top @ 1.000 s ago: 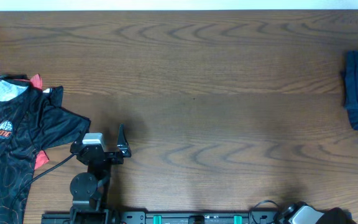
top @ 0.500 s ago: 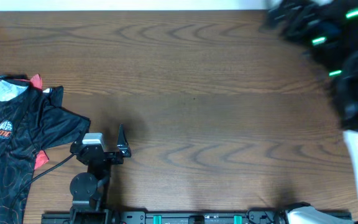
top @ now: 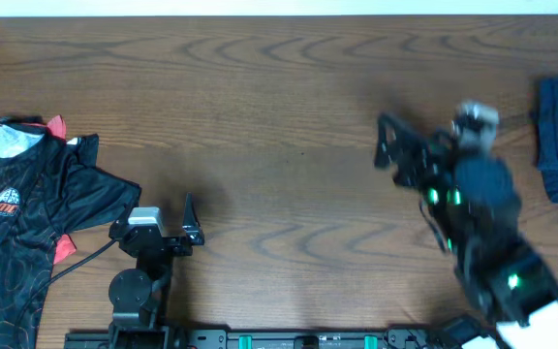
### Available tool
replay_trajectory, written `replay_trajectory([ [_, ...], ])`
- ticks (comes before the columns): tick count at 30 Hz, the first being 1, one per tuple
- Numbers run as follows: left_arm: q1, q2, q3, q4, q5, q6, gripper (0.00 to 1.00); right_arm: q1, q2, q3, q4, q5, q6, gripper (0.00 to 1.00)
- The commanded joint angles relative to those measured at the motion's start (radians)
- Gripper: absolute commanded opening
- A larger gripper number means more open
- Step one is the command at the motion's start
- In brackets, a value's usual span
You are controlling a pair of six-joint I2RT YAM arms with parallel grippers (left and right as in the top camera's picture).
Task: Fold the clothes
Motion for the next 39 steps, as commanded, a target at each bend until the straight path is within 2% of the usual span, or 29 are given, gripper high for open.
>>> replay_trajectory([
  [1, 0.002, -0.007, -0.018, -0.038, -0.018, -0.008, 0.98, 0.006, -0.150, -0.196, 0.065, 0.055, 0.033, 0.99],
  [10, 0.002, -0.007, -0.018, -0.038, -0.018, -0.008, 0.98, -0.089, -0.480, -0.507, 0.089, 0.068, 0.024, 0.99],
  [14, 0.002, -0.007, -0.018, -0.038, -0.018, -0.008, 0.98, -0.136, -0.552, -0.568, 0.063, 0.043, -0.105, 0.99],
  [19, 0.002, -0.007, -0.018, -0.038, -0.018, -0.008, 0.98, -0.182, -0.633, -0.572, 0.030, -0.114, -0.408, 0.99],
  [25, 0.002, -0.007, -0.018, -0.038, -0.018, -0.008, 0.98, -0.234, -0.689, -0.579, 0.026, -0.123, -0.565, 0.99],
  [31, 0.002, -0.007, -0.018, -0.038, -0.018, -0.008, 0.98, -0.281, -0.724, -0.628, 0.081, -0.131, -0.600, 0.99],
  [39, 0.002, -0.007, -0.018, -0.038, -0.018, -0.008, 0.98, -0.420, -0.801, -0.723, 0.156, -0.290, -0.597, 0.99],
])
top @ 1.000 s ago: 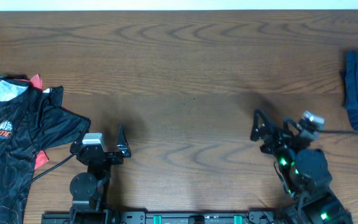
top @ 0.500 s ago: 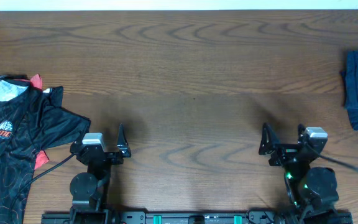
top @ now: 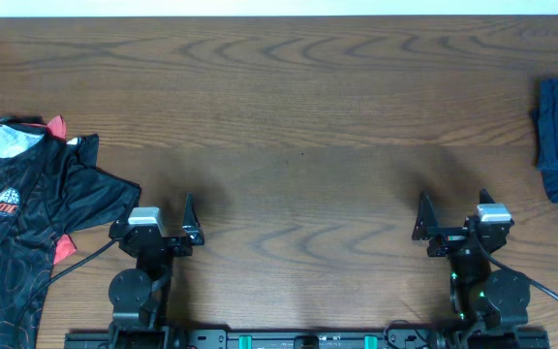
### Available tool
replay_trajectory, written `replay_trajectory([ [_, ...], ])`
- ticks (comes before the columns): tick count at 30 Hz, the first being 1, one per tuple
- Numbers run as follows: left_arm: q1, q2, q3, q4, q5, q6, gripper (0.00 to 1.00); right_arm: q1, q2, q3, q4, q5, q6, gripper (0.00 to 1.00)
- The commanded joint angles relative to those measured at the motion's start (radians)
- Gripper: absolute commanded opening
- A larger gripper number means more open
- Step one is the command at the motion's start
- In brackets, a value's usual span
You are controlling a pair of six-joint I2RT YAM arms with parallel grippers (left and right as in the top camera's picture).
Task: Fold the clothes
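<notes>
A black shirt [top: 22,218] with an orange-red print lies crumpled at the table's left edge, partly cut off by the frame. A dark blue garment lies folded at the far right edge. My left gripper [top: 155,231] sits near the front edge, just right of the black shirt, its fingers spread and nothing between them. My right gripper [top: 453,225] is drawn back to the front edge at the right, well short of the blue garment, fingers spread and empty.
The wooden table [top: 289,107] stretches between the two garments. A black cable [top: 85,257] runs from the left arm across the shirt's lower edge. The arms' bases and a rail line the front edge.
My right arm was stretched out over the right middle of the table and is now pulled back to the front edge. The left arm and both garments have not moved.
</notes>
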Motion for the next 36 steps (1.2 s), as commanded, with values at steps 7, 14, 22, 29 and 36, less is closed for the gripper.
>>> replay_trajectory([
  [7, 0.002, -0.007, -0.018, -0.037, -0.018, -0.008, 0.98, -0.056, -0.047, -0.061, 0.006, -0.079, -0.027, 0.99],
  [14, 0.002, -0.007, -0.018, -0.037, -0.018, -0.008, 0.98, -0.116, -0.047, -0.089, 0.007, -0.108, -0.028, 0.99],
  [22, 0.002, -0.007, -0.018, -0.037, -0.018, -0.008, 0.98, -0.143, -0.048, -0.093, 0.014, -0.115, -0.043, 0.99],
  [29, 0.002, -0.007, -0.018, -0.037, -0.018, -0.008, 0.98, -0.143, -0.048, -0.093, 0.018, -0.112, -0.043, 0.99],
  [36, 0.002, -0.007, -0.018, -0.037, -0.018, -0.008, 0.98, -0.143, -0.047, -0.093, 0.017, -0.112, -0.043, 0.99],
])
